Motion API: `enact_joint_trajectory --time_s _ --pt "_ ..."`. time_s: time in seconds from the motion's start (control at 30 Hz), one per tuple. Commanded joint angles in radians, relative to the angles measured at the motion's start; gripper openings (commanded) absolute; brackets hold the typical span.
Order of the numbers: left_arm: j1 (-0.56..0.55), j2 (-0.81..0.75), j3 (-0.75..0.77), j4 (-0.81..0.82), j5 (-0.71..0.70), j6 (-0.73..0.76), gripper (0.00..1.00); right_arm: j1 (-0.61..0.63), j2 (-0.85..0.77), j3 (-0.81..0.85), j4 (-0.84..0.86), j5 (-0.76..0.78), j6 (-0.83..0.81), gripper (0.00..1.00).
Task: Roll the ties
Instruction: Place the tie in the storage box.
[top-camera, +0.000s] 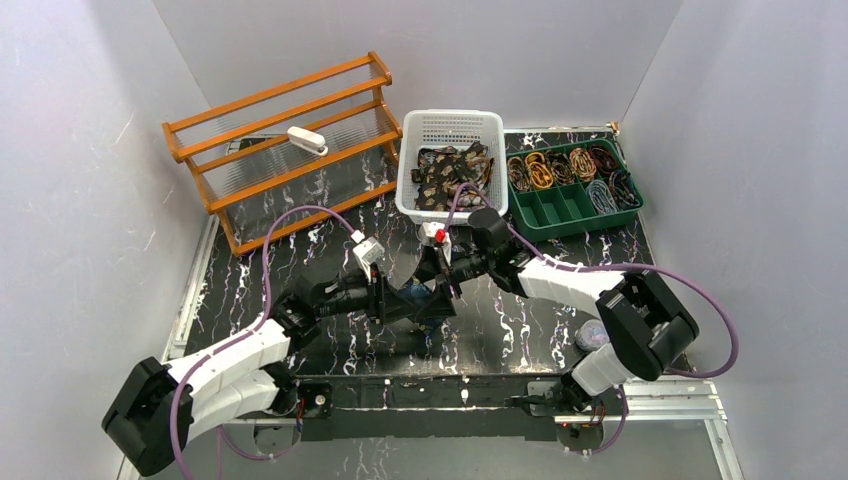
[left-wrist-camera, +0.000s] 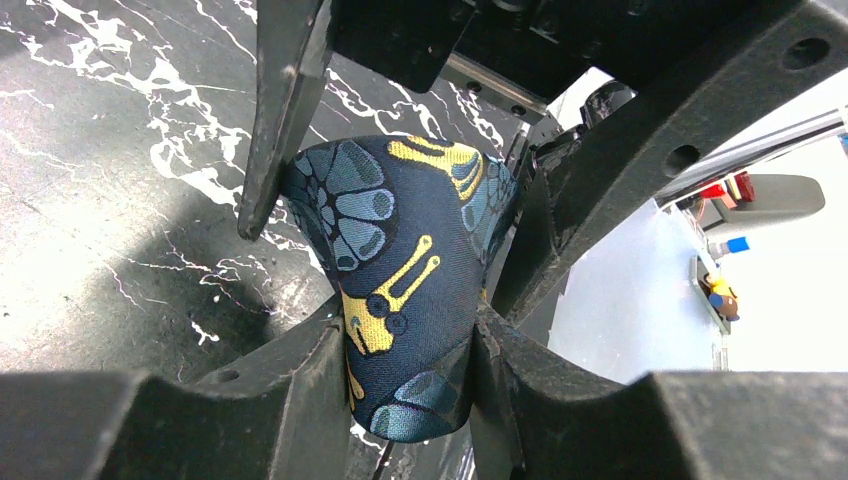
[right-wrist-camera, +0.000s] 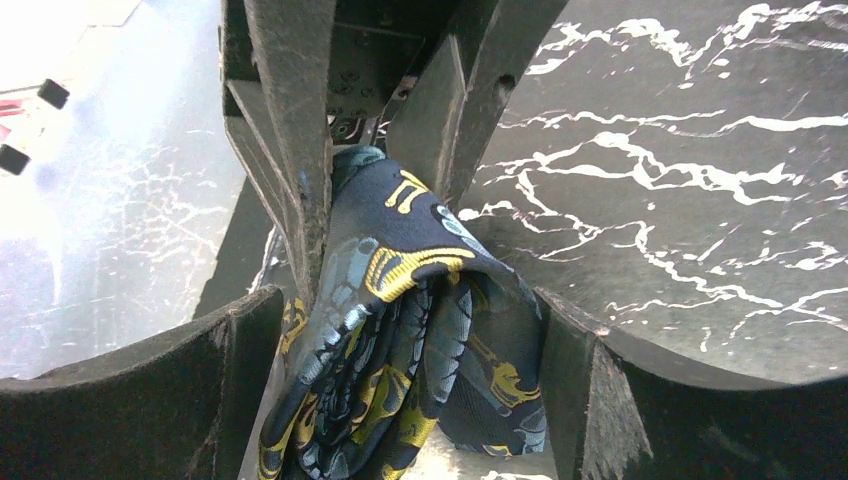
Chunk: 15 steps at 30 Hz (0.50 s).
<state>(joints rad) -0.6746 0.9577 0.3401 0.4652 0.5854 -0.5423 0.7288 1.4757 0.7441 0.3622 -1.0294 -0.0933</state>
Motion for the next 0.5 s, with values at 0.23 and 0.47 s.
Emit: enact_joint_trajectory --time_s 0.23,0.47 --pt "-0.005 -0.105 0.073 -0.119 -0.048 0.115 0.17 0.019 0.029 0.068 -0.116 -0.066 0.049 0.87" --pt "-0.005 -0.113 0.063 -0.082 -0.062 0.114 0.17 0.038 0.046 0.087 -0.120 -0.079 0.146 0.68"
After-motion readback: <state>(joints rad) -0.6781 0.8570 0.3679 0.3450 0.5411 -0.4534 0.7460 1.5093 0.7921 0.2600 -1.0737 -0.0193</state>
